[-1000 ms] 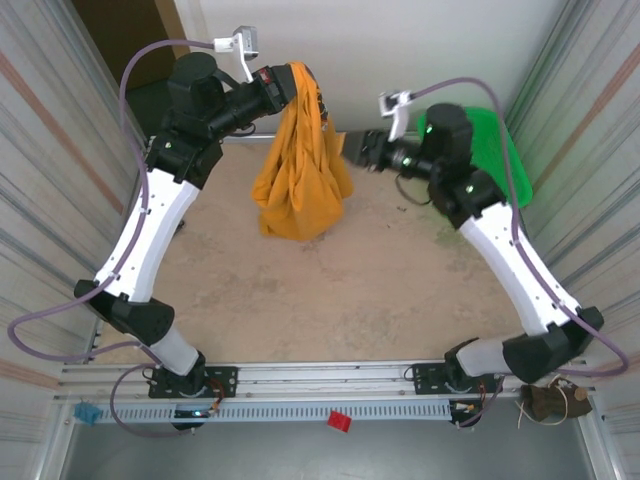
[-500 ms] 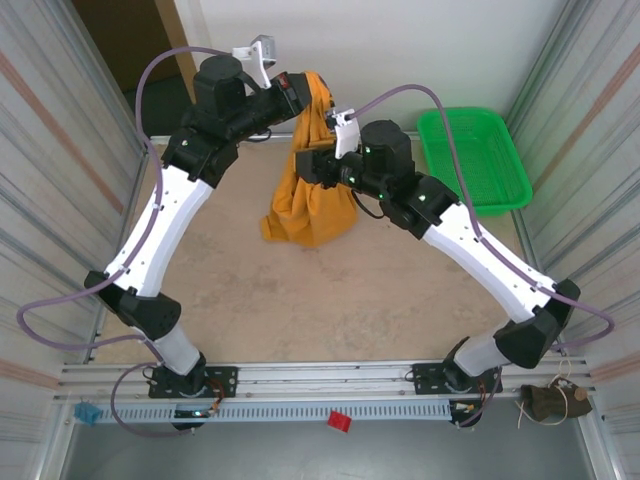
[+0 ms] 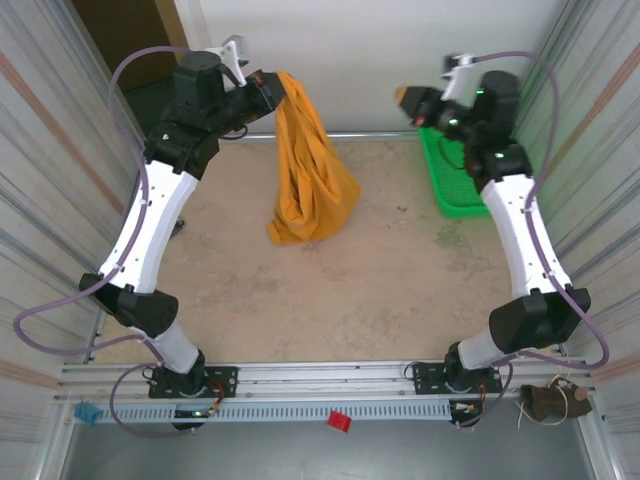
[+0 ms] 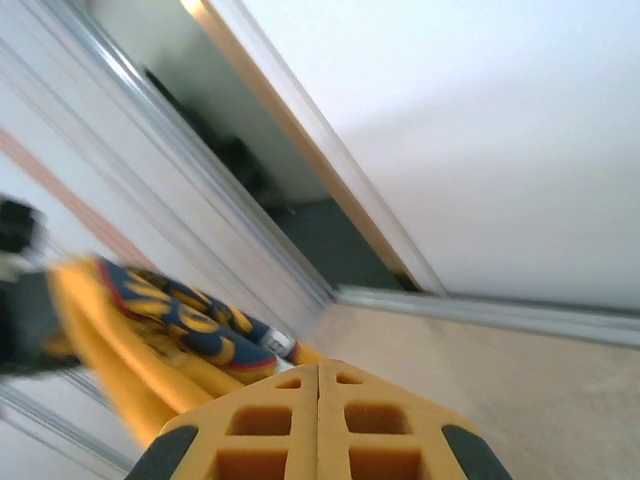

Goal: Fold the inside-out t-shirt

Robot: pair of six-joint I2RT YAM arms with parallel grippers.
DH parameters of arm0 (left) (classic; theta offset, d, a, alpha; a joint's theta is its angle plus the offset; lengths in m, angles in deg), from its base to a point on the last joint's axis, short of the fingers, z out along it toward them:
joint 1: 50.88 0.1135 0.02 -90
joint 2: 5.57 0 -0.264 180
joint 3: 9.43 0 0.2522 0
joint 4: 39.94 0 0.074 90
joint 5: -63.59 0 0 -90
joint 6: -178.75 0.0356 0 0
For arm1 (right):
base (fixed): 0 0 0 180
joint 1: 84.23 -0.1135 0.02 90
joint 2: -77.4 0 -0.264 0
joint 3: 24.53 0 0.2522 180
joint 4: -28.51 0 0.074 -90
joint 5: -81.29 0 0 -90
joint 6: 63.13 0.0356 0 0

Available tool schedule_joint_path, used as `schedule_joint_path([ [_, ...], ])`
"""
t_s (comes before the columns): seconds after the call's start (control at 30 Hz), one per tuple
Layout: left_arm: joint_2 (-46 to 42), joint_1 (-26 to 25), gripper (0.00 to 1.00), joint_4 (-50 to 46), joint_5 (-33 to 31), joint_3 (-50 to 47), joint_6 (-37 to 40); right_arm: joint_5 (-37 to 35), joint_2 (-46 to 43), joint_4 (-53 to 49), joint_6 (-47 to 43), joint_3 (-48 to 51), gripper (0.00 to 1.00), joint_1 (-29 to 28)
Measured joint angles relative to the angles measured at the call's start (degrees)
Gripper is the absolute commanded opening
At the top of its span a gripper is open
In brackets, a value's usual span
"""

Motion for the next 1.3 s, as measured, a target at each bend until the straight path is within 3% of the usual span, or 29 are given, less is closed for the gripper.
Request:
schedule_joint_path([
  [0.1, -0.2, 1.0, 0.00, -0.9, 0.0, -1.3, 0.6, 6.1, -1.2, 5.8, 6.6, 0.6, 0.00, 1.4],
  [0.13, -0.2, 1.0, 0.00, -1.2, 0.1, -1.5, 0.7, 6.6, -1.7, 5.4, 6.6, 0.5, 0.11, 0.1],
  [0.17, -0.2, 0.8, 0.00, -1.4, 0.2, -1.6, 0.8, 6.8, -2.4, 4.3, 6.0, 0.3, 0.35, -2.0],
  [0.2, -0.2, 0.7, 0.00, -1.5, 0.3, -1.7, 0.9, 6.2, -3.1, 2.7, 4.9, 0.2, 0.52, -4.7],
  [0.27, -0.2, 0.2, 0.00, -1.5, 0.5, -1.7, 0.8, 4.0, -3.8, 0.2, 2.8, 0.2, 0.63, -10.3],
  [0.4, -0.5, -0.9, 0.00, -1.5, 0.4, -1.7, 0.8, -5.8, -3.6, -2.5, -1.8, 3.5, 0.66, -21.6],
  [0.57, -0.6, -2.6, 0.00, -1.6, 0.4, -1.5, 0.8, -18.0, 1.4, -6.1, -6.6, 5.1, 0.67, -29.8],
  [0.63, -0.6, -3.3, 0.00, -1.5, 0.4, -1.4, 0.8, -21.1, 3.9, -7.0, -7.7, 4.9, 0.65, -31.3],
  [0.67, -0.6, -3.5, 0.00, -1.5, 0.4, -1.2, 0.8, -22.6, 5.1, -7.8, -8.3, 4.5, 0.56, -31.7],
  [0.7, -0.6, -3.7, 0.00, -1.6, 0.4, -1.1, 0.8, -23.8, 6.2, -8.2, -8.9, 3.9, 0.47, -32.0],
  [0.8, -0.6, -4.1, 0.00, -1.6, 0.5, -0.9, 0.8, -27.1, 8.1, -9.7, -9.9, 2.6, 0.03, -31.8],
  [0.9, -0.6, -4.0, 0.00, -2.0, 0.4, -0.9, 0.9, -27.4, 8.1, -10.5, -10.1, 2.3, 0.00, -29.9],
  [1.0, -0.6, -3.0, 0.00, -2.5, 0.5, -0.9, 0.9, -23.2, 7.4, -10.8, -10.1, 1.9, 0.00, -24.7],
  [1.17, -0.6, 0.8, 0.00, -3.8, 4.4, -1.7, 1.3, -6.8, 2.9, -7.8, -7.5, 0.5, 0.00, -11.9],
  [1.3, -0.7, 0.9, 0.00, -1.9, 10.7, -1.7, 1.2, 6.1, -1.3, -2.2, -2.5, -2.5, 0.00, -6.9],
])
